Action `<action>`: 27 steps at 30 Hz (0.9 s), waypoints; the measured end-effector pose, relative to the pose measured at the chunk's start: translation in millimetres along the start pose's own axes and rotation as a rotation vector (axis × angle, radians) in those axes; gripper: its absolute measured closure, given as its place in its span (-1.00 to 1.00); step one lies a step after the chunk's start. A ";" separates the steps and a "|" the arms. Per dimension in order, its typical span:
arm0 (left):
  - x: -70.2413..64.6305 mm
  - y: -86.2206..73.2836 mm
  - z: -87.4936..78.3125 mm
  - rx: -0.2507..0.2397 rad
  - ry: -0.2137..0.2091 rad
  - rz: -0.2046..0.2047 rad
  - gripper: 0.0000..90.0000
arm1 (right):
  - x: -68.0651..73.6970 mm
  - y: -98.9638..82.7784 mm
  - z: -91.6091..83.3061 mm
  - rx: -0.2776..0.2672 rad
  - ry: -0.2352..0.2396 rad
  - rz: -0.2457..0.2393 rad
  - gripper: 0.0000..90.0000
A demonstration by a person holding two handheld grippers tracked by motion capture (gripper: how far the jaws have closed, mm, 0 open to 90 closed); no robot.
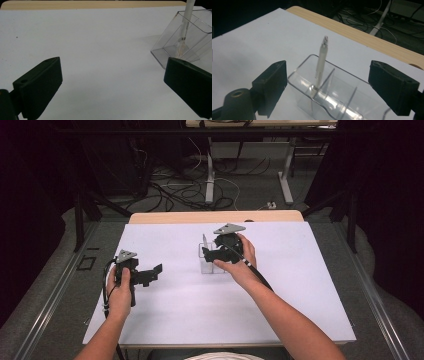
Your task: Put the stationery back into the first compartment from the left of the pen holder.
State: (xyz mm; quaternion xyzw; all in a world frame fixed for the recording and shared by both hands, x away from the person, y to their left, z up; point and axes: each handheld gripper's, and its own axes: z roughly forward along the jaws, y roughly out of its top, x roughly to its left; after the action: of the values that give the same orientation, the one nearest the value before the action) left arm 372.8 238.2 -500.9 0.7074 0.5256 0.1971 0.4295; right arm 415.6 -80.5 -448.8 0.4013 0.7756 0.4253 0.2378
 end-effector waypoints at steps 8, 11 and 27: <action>1.0 0.1 0.1 0.001 0.002 0.001 -0.96 | -15.2 -16.7 -18.0 0.011 -0.033 0.001 -0.72; 0.7 -0.2 0.3 0.003 0.003 0.001 -0.96 | -23.1 -24.0 -24.6 0.011 -0.046 0.023 -0.76; 0.3 -0.8 0.6 0.005 0.006 0.000 -0.96 | -73.5 -66.9 -48.6 0.036 -0.142 0.152 -0.83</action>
State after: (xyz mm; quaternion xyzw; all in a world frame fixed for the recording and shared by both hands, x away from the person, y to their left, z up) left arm 372.9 238.4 -501.9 0.7079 0.5274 0.1977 0.4262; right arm 394.5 -185.1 -478.2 0.4922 0.7317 0.3986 0.2520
